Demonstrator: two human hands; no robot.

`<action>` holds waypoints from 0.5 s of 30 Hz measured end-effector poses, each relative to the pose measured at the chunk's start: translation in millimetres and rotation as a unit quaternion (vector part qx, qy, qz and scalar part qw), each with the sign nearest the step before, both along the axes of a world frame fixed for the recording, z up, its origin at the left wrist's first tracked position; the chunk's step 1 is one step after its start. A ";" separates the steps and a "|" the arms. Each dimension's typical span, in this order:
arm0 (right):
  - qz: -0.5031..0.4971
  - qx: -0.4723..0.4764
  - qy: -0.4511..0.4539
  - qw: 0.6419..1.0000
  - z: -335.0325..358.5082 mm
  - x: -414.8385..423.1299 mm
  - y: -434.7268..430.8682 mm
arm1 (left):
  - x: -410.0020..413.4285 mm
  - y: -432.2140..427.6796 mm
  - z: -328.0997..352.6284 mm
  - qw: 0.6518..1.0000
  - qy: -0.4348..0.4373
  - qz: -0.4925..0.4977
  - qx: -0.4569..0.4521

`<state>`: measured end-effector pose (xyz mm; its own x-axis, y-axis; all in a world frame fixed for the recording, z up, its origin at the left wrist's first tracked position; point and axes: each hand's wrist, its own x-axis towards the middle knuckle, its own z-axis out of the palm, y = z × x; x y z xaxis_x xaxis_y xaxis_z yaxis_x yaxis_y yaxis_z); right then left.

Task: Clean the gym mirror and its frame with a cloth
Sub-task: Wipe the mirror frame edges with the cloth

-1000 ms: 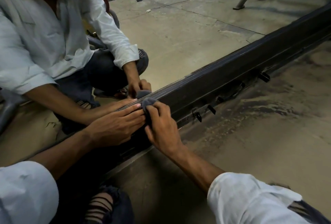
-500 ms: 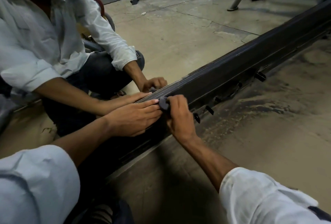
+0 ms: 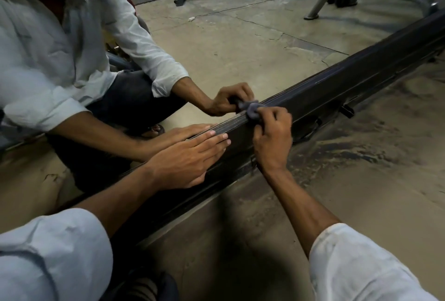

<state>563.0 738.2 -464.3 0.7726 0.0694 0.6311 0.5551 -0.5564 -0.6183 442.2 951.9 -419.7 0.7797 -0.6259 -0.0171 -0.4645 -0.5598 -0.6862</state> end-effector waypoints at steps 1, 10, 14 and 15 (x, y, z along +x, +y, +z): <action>-0.017 0.011 0.015 1.000 1.7 4.4 -2.3 | -0.2 -0.5 1.0 1.000 0.003 0.002 -0.001; 0.082 -0.040 -0.030 0.995 1.6 33.3 -35.4 | 6.1 -12.0 8.0 1.000 0.023 0.008 0.015; 0.083 0.023 0.017 0.996 -8.4 23.4 -26.3 | 39.6 -34.2 14.8 0.998 0.034 -0.003 0.046; 0.101 0.024 0.019 0.994 -10.5 17.3 -22.0 | 46.7 -36.5 15.1 0.998 0.034 -0.004 0.052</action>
